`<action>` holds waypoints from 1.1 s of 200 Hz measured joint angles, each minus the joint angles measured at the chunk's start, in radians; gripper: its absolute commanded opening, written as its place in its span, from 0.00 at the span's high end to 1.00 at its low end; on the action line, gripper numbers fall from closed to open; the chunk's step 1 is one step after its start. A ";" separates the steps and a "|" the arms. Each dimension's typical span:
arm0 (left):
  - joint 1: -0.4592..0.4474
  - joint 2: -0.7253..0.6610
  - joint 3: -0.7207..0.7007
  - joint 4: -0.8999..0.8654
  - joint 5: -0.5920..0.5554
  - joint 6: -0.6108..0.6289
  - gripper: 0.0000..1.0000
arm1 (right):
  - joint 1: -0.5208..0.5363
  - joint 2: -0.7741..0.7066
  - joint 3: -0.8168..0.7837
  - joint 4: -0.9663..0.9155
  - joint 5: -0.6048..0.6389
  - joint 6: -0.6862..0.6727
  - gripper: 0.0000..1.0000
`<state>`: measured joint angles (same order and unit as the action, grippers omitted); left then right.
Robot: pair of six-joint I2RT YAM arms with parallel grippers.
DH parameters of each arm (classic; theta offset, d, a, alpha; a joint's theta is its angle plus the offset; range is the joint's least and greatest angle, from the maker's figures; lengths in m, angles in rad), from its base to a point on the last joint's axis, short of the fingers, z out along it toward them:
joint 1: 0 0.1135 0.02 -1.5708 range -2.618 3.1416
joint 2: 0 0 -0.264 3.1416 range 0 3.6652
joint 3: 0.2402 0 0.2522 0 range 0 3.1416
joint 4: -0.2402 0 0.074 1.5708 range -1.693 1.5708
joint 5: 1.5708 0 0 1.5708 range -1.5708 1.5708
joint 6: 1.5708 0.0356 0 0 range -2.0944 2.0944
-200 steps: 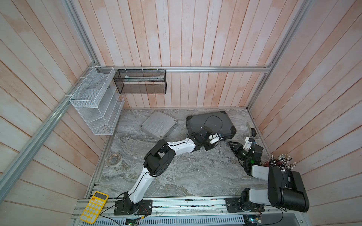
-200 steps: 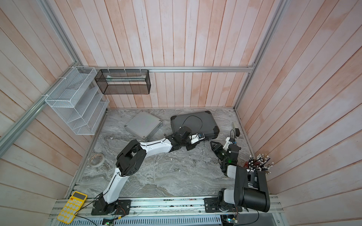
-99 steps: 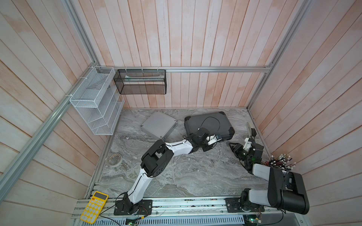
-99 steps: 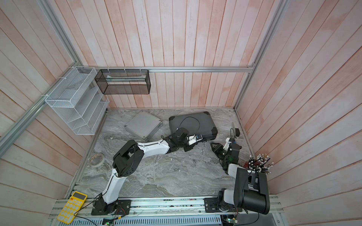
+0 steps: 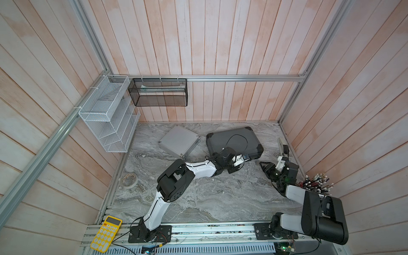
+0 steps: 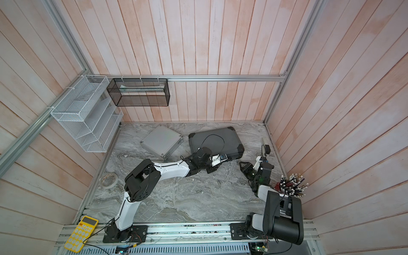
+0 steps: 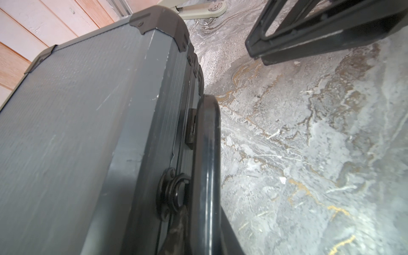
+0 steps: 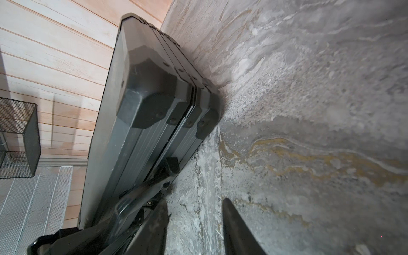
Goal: Open the poker set cases
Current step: Place the poker set case at the center of the board.
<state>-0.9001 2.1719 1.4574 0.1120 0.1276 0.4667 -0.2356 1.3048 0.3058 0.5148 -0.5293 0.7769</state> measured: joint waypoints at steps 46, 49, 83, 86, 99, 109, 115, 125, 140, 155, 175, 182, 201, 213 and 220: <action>-0.002 -0.001 -0.003 0.006 -0.004 0.000 0.81 | -0.009 -0.006 -0.007 0.000 0.000 0.000 0.58; -0.002 -0.001 -0.003 0.006 -0.004 0.000 0.81 | -0.009 -0.006 -0.008 0.000 0.000 0.000 0.58; -0.005 -0.001 -0.006 0.009 -0.013 0.008 0.80 | -0.012 -0.014 -0.021 -0.001 0.001 -0.007 0.58; -0.006 -0.001 -0.007 0.009 -0.015 0.008 0.80 | -0.013 -0.015 -0.022 -0.001 0.001 -0.007 0.58; -0.008 -0.001 -0.007 0.009 -0.024 0.016 0.79 | -0.015 -0.018 -0.024 -0.001 0.001 -0.011 0.58; -0.010 -0.001 -0.010 0.010 -0.030 0.024 0.78 | -0.016 -0.018 -0.026 -0.001 0.002 -0.012 0.58; -0.011 -0.001 -0.012 0.011 -0.035 0.029 0.77 | -0.016 -0.018 -0.027 -0.001 0.004 -0.014 0.58; -0.015 -0.002 -0.015 0.013 -0.047 0.027 0.75 | -0.016 -0.018 -0.028 -0.001 0.005 -0.014 0.58; -0.030 -0.003 -0.022 0.015 -0.076 0.021 0.72 | -0.016 -0.018 -0.029 0.000 0.007 -0.015 0.58; -0.051 -0.003 -0.034 0.020 -0.125 0.026 0.71 | -0.016 -0.018 -0.032 0.000 0.008 -0.015 0.58; -0.074 -0.003 -0.049 0.036 -0.182 0.039 0.69 | -0.016 -0.018 -0.032 0.000 0.008 -0.015 0.58; -0.079 -0.003 -0.051 0.038 -0.193 0.040 0.69 | -0.016 -0.018 -0.032 0.000 0.008 -0.015 0.58; -0.089 -0.003 -0.055 0.037 -0.222 0.046 0.67 | -0.016 -0.017 -0.032 0.000 0.008 -0.015 0.58; -0.095 -0.003 -0.055 0.034 -0.238 0.046 0.66 | -0.016 -0.016 -0.032 0.000 0.008 -0.015 0.58; -0.099 -0.001 -0.055 0.031 -0.246 0.046 0.66 | -0.016 -0.016 -0.032 0.000 0.008 -0.015 0.58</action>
<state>-0.9989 2.1712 1.4021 0.1432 -0.1181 0.5129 -0.2516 1.2892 0.2737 0.5148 -0.5213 0.7620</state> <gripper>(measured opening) 0.335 0.420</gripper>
